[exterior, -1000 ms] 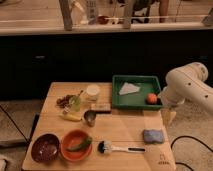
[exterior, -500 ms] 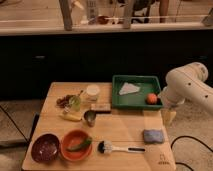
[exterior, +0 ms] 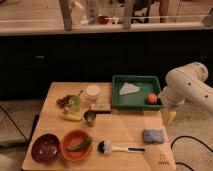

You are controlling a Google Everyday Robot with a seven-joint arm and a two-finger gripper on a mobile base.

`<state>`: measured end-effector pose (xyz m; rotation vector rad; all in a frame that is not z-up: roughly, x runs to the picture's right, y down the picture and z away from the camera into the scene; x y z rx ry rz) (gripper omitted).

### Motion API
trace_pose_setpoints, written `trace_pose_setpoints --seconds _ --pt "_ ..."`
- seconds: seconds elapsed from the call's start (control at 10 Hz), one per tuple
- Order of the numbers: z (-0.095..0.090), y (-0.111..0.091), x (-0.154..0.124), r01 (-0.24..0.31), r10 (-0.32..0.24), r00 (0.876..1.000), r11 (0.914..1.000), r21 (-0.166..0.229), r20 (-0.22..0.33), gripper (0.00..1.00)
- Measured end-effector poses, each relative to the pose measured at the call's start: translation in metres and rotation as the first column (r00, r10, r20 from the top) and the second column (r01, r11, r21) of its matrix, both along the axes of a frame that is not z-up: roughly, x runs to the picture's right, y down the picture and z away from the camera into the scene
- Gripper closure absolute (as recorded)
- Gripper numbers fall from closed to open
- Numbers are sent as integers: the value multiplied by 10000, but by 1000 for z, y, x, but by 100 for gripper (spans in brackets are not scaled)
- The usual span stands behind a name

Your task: Place sponge in metal cup

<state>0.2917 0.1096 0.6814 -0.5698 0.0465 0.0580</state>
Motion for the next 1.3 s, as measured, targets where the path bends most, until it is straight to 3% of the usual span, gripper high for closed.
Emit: trace_pose_setpoints --seconds 1.3 --pt "0 0 0 0 0 10000 10000 0 0 20"
